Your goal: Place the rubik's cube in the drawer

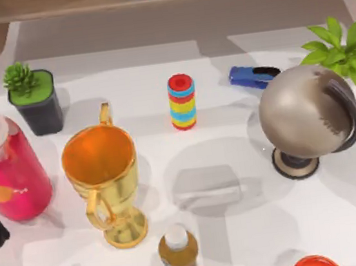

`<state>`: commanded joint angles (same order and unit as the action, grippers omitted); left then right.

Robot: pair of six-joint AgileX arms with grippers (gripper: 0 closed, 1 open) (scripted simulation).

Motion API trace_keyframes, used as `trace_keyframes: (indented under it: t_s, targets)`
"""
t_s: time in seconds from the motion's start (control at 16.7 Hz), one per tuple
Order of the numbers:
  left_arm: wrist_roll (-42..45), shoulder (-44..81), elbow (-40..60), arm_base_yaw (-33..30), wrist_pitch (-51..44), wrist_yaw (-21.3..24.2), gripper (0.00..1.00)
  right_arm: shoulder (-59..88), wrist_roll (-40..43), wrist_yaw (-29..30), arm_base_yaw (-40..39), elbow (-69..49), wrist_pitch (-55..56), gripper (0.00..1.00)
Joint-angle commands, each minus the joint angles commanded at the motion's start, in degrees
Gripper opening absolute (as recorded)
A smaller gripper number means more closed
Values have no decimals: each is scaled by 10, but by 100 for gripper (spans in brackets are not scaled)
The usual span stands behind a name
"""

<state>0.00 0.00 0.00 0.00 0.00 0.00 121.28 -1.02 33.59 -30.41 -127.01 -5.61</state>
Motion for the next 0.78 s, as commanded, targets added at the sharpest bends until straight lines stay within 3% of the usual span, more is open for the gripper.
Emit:
trace_keyframes:
  t_s: [0.3, 0.78]
  targets:
    - [0, 0, 0, 0, 0, 0, 100, -57, 13, -15, 102, -55, -132, 0]
    - [0, 0, 0, 0, 0, 0, 100, -92, 78, -86, 345, -166, -478, 0]
